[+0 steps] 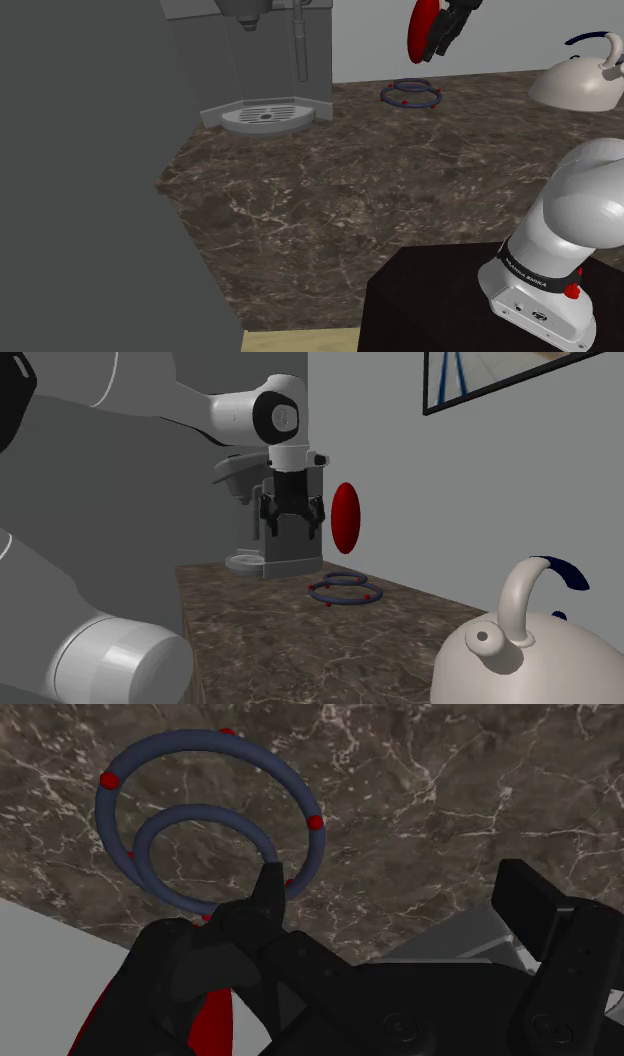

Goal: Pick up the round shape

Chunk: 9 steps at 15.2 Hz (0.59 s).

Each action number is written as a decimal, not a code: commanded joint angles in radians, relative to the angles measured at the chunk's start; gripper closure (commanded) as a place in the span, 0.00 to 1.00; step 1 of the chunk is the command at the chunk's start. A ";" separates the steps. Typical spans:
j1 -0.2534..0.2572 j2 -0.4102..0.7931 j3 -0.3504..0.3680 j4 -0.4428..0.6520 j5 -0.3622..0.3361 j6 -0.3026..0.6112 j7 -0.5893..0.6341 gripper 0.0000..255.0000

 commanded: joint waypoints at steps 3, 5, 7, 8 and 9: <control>0.052 0.036 -0.093 0.082 0.001 0.063 -0.183 0.00; 0.086 0.060 -0.143 0.132 0.012 0.089 -0.274 0.00; 0.124 0.085 -0.194 0.187 0.030 0.110 -0.365 0.00; 0.146 0.098 -0.220 0.217 0.041 0.118 -0.411 0.00; 0.168 0.112 -0.247 0.248 0.053 0.125 -0.458 0.00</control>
